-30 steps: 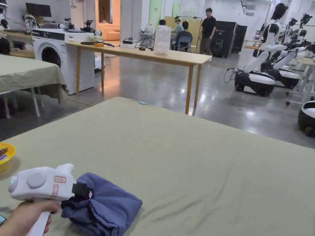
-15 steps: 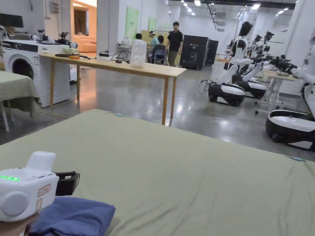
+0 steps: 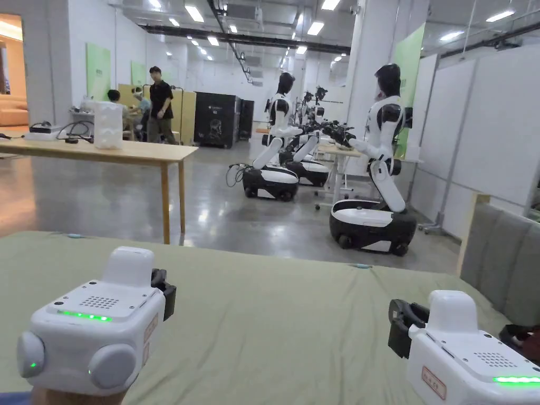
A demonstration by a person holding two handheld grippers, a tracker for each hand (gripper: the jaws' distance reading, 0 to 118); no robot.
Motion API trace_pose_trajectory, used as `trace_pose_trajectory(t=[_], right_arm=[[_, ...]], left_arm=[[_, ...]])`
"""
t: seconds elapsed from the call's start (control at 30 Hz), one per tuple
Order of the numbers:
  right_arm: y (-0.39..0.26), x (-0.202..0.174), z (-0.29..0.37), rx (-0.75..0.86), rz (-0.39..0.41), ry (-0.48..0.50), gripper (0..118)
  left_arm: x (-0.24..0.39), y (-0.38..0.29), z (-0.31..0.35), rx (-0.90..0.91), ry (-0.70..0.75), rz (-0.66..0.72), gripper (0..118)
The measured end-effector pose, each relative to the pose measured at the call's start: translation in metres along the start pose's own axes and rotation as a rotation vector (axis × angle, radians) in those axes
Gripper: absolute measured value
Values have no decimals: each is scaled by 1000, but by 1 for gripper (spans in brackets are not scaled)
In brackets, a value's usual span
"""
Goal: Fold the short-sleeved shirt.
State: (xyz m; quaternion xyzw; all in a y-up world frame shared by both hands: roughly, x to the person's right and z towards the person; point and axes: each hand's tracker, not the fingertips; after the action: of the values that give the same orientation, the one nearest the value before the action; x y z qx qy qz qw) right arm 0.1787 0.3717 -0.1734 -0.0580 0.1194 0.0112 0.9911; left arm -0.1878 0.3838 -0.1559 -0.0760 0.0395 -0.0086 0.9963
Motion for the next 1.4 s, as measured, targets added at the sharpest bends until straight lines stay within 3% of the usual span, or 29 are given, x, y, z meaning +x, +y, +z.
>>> trace_pose_trajectory(t=[0.3, 0.37, 0.43, 0.57, 0.63, 0.67, 0.73, 0.8, 1.0, 1.13, 1.4], right_arm=[[-9, 13, 8, 4, -13, -18, 1], [-7, 12, 10, 11, -13, -21, 6], [-4, 9, 17, 13, -18, -4, 18], [-4, 2, 16, 5, 3, 13, 50], [-5, -1, 15, 6, 19, 9, 72], [-4, -2, 15, 6, 23, 10, 83], [-4, -5, 14, 3, 36, 3, 105], [-7, -8, 14, 6, 48, -1, 115], [-3, -24, 15, -24, 75, -45, 118], [-5, -23, 7, -66, 69, -13, 118], [3, -21, 11, -61, -26, -42, 118]], left_arm=[[3, -6, 5, 31, 10, -21, 4], [4, -4, 10, 41, 18, -23, 5], [2, -4, 11, 42, 29, -23, 11], [2, -2, 23, 32, 3, -2, 48], [-2, -3, 21, 32, 0, 8, 86], [-3, -4, 21, 33, 0, 11, 96], [-4, -4, 23, 45, -5, 17, 109], [0, -2, 25, 50, -21, 9, 118], [2, 2, 36, 76, -30, 9, 118], [-1, 3, 39, 87, -40, 22, 118], [0, 3, 45, 82, -57, 38, 118]])
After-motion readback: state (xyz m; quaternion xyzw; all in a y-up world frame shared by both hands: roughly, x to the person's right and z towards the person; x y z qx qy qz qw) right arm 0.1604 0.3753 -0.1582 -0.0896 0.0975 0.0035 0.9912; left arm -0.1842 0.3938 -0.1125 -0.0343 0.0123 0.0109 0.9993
